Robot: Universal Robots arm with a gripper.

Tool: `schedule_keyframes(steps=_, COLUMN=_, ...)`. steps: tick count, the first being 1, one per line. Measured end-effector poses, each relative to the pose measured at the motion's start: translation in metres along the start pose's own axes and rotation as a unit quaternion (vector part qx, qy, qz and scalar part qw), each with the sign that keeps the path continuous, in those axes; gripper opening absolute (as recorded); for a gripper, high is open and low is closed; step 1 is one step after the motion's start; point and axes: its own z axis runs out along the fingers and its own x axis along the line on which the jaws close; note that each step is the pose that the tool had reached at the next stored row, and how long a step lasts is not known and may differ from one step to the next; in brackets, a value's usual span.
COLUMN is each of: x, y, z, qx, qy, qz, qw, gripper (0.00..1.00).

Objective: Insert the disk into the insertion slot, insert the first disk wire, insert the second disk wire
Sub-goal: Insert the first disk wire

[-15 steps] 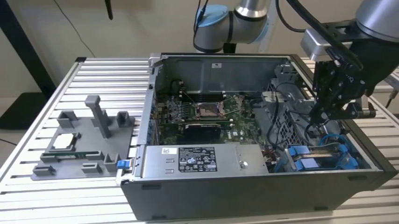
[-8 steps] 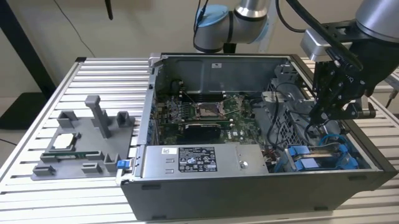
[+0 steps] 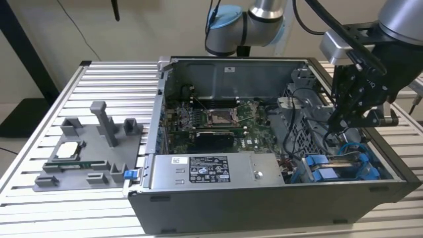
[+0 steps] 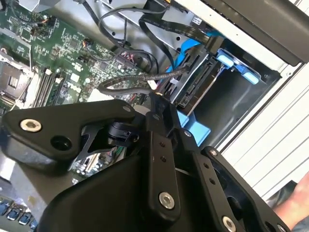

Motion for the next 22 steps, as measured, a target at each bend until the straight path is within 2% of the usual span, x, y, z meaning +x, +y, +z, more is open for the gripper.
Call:
schedule_keyframes(steps=4, x=0.0006, y=-0.0012, z=0.0002, qx=-0.0063, qy=0.0005, qz=0.001, qw=1.0000, gripper=0.00)
schedule_keyframes(steps=7, x=0.0012, y=-0.0024, z=0.0005, qx=-0.0131, qy=0.0011, qz=0.002, qw=0.9999, gripper=0.00)
schedule_keyframes(steps=15, x=0.0044, y=-0.0076, z=0.0017, qx=-0.0400, qy=0.0034, qz=0.005, qw=0.9992, gripper=0.00)
schedule_keyframes(steps=22, x=0.0079, y=-0.0118, z=0.0028, qx=-0.0617, qy=0.0049, qz=0.007, qw=0.9981, gripper=0.00)
